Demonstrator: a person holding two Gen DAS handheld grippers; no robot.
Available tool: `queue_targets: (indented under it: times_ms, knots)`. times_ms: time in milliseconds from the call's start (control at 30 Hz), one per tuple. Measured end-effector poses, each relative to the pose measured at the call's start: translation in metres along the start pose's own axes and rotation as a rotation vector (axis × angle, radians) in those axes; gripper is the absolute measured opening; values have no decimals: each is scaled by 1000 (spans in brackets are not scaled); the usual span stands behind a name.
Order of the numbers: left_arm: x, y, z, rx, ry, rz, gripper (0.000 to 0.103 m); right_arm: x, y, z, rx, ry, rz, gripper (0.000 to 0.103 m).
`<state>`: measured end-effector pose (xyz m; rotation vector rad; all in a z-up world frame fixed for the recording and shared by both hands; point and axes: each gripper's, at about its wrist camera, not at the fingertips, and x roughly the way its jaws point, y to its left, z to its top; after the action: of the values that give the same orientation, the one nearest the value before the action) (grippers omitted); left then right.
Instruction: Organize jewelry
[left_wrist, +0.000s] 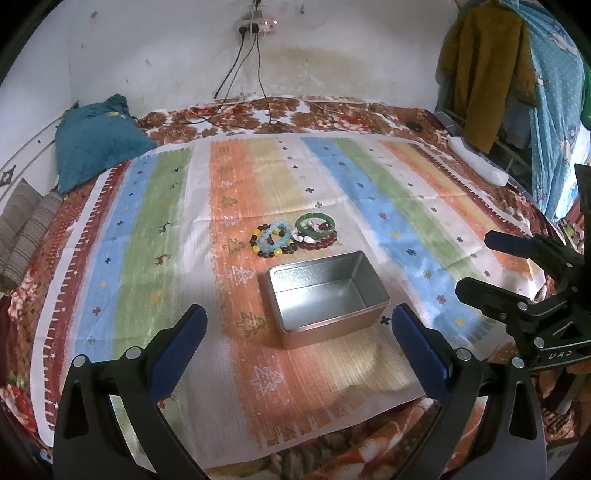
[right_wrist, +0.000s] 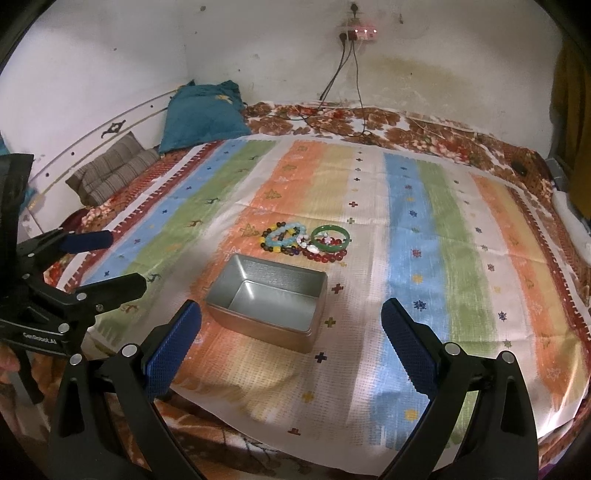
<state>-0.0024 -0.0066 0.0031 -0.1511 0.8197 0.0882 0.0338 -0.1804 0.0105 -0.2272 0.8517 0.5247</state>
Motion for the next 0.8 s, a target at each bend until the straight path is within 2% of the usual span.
queue_targets:
  times_ms: [800]
  knots:
    - [3, 0, -3, 10, 14, 7, 98, 2, -1, -1, 9, 7, 3, 99]
